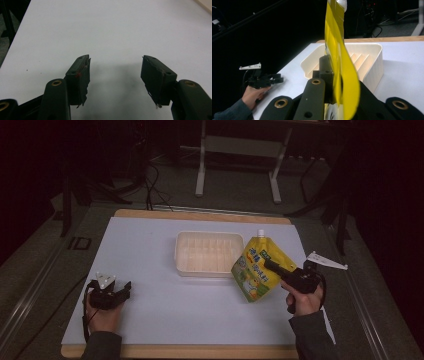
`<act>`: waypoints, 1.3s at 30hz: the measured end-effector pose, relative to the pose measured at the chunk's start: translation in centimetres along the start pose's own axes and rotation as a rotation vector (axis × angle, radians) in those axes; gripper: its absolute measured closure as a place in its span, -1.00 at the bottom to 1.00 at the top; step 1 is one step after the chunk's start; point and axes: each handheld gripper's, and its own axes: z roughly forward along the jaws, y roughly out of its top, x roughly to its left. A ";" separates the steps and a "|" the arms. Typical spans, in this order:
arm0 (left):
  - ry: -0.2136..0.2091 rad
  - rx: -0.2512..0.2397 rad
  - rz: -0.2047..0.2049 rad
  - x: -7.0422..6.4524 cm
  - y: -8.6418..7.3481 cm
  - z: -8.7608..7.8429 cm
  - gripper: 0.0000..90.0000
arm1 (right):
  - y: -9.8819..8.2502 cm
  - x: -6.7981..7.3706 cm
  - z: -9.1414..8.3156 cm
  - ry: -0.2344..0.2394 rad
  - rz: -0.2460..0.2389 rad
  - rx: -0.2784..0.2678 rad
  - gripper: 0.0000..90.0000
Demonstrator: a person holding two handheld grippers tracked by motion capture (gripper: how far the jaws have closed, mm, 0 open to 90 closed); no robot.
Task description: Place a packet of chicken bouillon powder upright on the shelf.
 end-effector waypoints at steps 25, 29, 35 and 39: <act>-0.001 0.001 -0.002 0.0 0.0 0.0 -0.11 | 1.2 1.3 2.8 -0.049 0.000 -0.061 1.00; -0.002 0.000 -0.004 0.0 0.0 0.0 -0.11 | 1.4 1.5 3.3 -0.061 -0.001 -0.068 1.00; -0.004 0.000 -0.005 0.0 0.0 0.0 -0.11 | 1.7 1.5 3.8 -0.079 0.006 -0.076 1.00; -0.003 0.001 -0.001 0.0 0.0 0.0 -0.11 | 2.0 1.6 4.2 -0.100 -0.002 -0.077 1.00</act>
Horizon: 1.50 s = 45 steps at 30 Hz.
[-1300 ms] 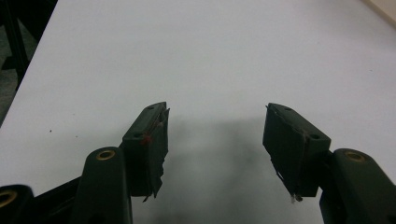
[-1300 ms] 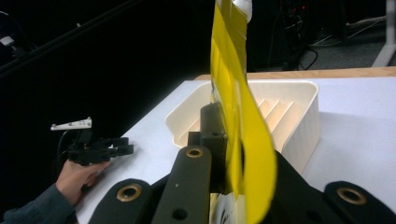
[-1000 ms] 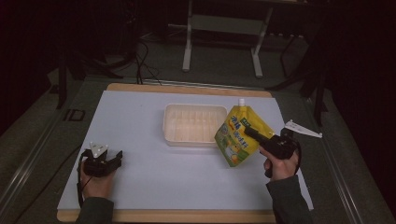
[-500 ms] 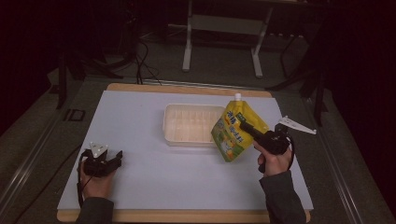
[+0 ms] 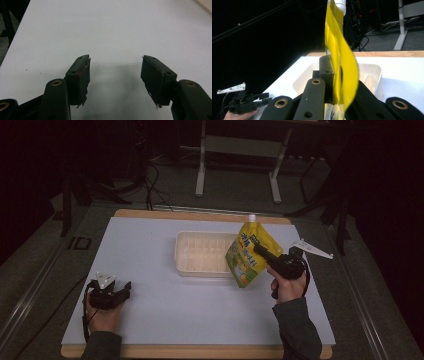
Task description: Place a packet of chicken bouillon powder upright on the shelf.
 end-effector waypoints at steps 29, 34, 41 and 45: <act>0.001 0.004 -0.006 0.0 0.0 0.1 -0.11 | 1.1 0.5 3.1 -0.132 0.014 -0.077 1.00; -0.001 0.004 -0.006 0.0 0.0 0.0 -0.11 | 1.0 0.7 3.8 -0.160 0.023 -0.091 1.00; -0.002 0.003 -0.006 0.1 0.0 0.0 -0.11 | 0.8 0.8 4.7 -0.187 0.023 -0.106 1.00; -0.001 0.003 -0.006 0.1 0.0 0.0 -0.11 | 0.8 0.9 5.2 -0.203 0.017 -0.104 1.00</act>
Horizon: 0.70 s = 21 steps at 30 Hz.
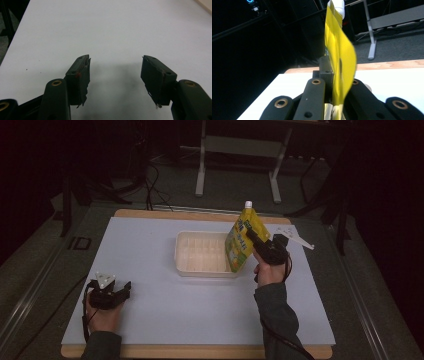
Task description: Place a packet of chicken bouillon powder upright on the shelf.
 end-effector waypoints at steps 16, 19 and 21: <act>-0.002 0.001 0.002 0.0 0.0 0.0 -0.11 | -0.6 0.7 1.8 -0.075 -0.007 -0.003 1.00; -0.002 0.001 0.003 0.1 0.0 0.0 -0.11 | -0.8 1.0 2.1 -0.089 -0.024 0.006 1.00; -0.002 0.001 0.002 0.0 0.0 0.0 -0.11 | -0.9 1.1 2.3 -0.092 -0.030 0.008 1.00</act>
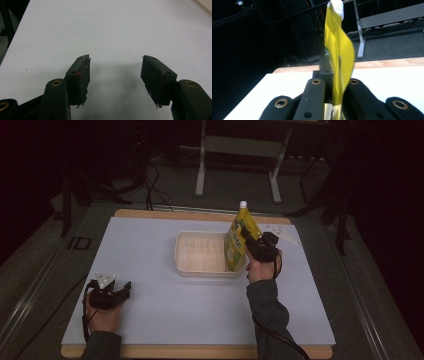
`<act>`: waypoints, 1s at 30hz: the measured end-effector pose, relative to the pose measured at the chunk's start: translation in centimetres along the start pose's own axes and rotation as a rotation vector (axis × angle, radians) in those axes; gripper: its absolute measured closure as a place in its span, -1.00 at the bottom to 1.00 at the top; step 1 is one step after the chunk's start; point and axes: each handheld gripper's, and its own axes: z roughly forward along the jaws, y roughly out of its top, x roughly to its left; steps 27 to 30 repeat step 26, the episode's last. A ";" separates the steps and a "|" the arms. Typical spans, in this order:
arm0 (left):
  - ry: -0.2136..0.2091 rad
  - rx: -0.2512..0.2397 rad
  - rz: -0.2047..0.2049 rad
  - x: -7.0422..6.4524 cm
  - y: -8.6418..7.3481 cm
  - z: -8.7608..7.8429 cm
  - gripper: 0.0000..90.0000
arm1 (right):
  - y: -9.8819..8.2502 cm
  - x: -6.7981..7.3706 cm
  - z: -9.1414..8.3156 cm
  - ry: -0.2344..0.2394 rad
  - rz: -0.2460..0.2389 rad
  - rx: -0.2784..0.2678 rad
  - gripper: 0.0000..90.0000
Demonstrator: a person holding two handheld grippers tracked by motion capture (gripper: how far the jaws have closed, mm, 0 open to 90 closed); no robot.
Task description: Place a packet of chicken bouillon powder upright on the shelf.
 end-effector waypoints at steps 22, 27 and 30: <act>0.000 0.000 -0.002 0.0 0.0 0.0 -0.11 | -0.7 1.1 1.2 0.000 -0.026 0.015 1.00; 0.000 -0.001 -0.004 0.0 0.0 0.0 -0.11 | -0.7 1.1 1.5 0.007 -0.038 0.012 1.00; 0.000 -0.001 -0.004 0.0 0.0 0.0 -0.11 | -0.7 1.1 1.5 0.007 -0.038 0.012 1.00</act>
